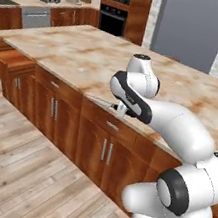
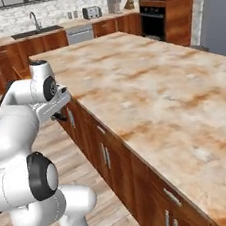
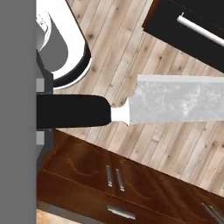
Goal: Pick up the metallic utensils from the counter and place them in the open drawer. Make sure not to pick up any wooden utensils.
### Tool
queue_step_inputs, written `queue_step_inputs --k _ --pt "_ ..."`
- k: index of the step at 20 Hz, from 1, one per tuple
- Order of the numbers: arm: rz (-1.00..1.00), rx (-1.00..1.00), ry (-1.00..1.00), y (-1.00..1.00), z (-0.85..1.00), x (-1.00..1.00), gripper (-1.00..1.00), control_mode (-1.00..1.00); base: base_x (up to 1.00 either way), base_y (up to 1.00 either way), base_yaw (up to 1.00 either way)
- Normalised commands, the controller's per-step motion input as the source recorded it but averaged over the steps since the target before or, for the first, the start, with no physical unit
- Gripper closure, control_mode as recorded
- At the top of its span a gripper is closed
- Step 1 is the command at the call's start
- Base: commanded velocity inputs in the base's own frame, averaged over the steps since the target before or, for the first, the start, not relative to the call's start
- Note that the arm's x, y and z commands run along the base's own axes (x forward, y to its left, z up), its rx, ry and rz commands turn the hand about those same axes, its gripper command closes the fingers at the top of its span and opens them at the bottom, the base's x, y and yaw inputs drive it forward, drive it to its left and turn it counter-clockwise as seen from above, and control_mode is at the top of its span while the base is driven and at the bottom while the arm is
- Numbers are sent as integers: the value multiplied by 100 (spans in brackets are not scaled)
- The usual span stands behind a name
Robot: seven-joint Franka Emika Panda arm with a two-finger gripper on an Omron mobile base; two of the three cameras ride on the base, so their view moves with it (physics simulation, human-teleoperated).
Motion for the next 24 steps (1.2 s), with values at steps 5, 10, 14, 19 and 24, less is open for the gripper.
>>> queue_step_inputs --k 5,10,14,19,24 --pt "0 0 0 0 0 0 100 100 83 60 68" --pt "0 0 0 0 0 0 100 100 88 12 47" --pt "0 0 0 0 0 0 100 100 76 -5 13" --pt "0 0 0 0 0 0 100 100 56 -41 9" --pt "0 0 0 0 0 0 100 100 60 -22 8"
